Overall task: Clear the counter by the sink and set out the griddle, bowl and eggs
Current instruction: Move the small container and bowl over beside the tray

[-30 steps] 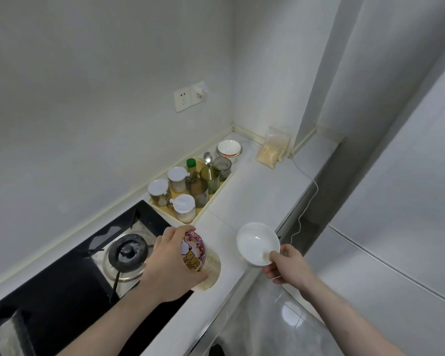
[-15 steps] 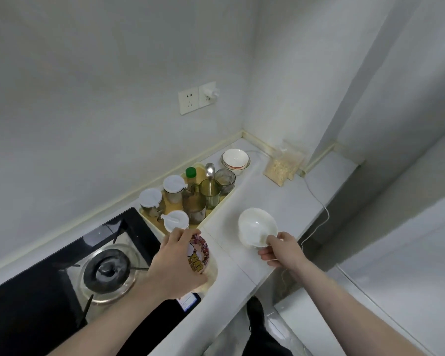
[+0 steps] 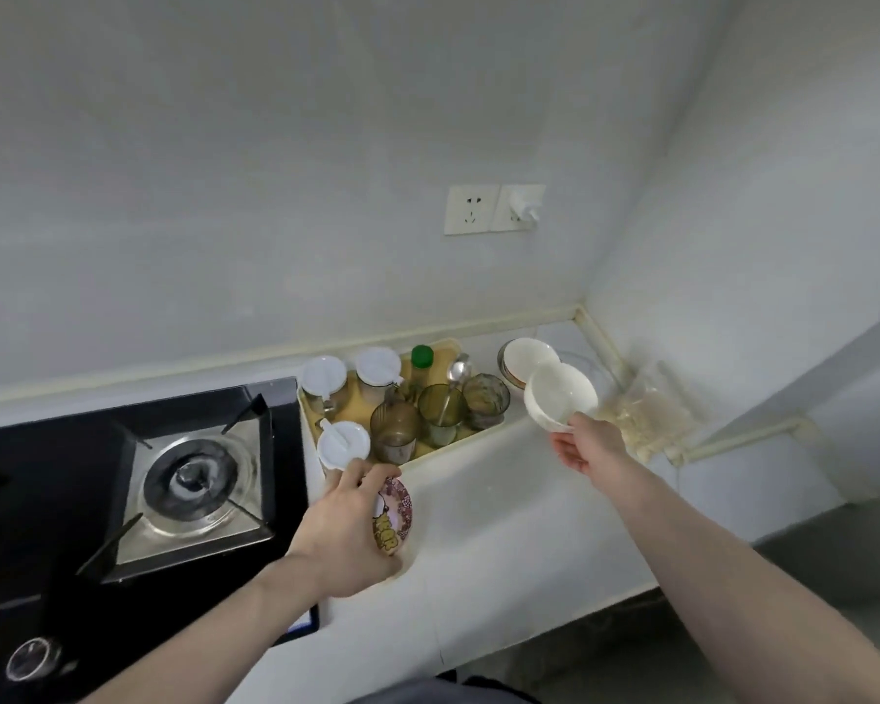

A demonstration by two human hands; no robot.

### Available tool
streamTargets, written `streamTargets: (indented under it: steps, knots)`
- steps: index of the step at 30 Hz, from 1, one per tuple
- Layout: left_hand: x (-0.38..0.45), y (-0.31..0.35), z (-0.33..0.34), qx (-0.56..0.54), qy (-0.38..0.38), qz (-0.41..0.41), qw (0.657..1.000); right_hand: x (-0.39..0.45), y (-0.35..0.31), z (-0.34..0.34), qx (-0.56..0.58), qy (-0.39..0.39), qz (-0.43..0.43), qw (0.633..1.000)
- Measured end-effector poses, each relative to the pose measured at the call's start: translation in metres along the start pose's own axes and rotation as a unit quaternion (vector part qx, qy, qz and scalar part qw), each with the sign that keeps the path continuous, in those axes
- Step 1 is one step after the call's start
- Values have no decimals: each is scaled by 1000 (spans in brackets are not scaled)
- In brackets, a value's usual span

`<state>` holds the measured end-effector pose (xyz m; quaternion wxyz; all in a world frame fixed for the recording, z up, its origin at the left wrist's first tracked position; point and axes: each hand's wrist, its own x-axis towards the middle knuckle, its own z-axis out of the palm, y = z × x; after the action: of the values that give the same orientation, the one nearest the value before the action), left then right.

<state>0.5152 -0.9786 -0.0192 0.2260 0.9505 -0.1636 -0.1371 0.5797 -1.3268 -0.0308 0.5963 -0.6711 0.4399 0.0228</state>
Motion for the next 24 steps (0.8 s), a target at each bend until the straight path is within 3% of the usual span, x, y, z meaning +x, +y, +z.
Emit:
streamTargets:
  steps: [10, 24]
  knots:
    - [18, 21, 22, 9, 12, -53, 999, 107, -38, 23, -79, -31, 9, 996]
    - [48, 33, 35, 28, 2, -72, 997, 171, -49, 52, -114, -36, 26, 992]
